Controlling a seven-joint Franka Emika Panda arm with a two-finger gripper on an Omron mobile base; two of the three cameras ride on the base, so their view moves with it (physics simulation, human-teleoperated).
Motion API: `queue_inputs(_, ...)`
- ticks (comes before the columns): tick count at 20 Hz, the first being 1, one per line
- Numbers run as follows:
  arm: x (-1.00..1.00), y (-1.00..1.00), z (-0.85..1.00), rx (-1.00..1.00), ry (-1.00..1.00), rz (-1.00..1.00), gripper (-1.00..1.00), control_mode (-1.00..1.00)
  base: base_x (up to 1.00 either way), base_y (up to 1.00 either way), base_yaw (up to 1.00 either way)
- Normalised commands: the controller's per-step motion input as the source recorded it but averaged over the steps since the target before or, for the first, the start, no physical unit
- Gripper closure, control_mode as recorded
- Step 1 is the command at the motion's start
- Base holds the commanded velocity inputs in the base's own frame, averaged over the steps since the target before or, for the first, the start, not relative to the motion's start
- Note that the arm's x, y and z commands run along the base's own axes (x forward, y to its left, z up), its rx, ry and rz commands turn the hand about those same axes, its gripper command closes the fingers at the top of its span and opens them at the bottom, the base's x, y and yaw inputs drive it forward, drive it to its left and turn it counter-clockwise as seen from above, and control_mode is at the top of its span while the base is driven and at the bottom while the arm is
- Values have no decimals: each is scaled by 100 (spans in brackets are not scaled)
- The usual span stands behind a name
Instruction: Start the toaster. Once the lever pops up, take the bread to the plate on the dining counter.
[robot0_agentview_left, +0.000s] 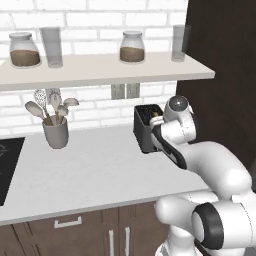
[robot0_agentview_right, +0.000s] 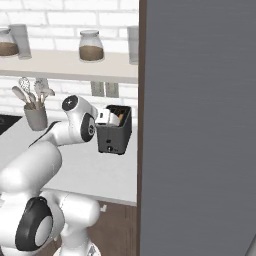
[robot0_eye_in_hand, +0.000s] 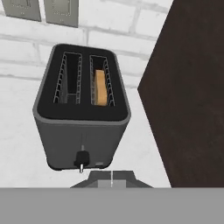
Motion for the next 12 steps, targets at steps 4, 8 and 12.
queue_inputs(4, 26, -11, 22, 7, -3, 0, 100, -100, 0, 0, 0)
queue_inputs(8, 23, -13, 8, 9, -2, 0, 100, -100, 0, 0, 0)
queue_inputs(12, 27, -3, 0, 5, -4, 0, 100, -100, 0, 0, 0)
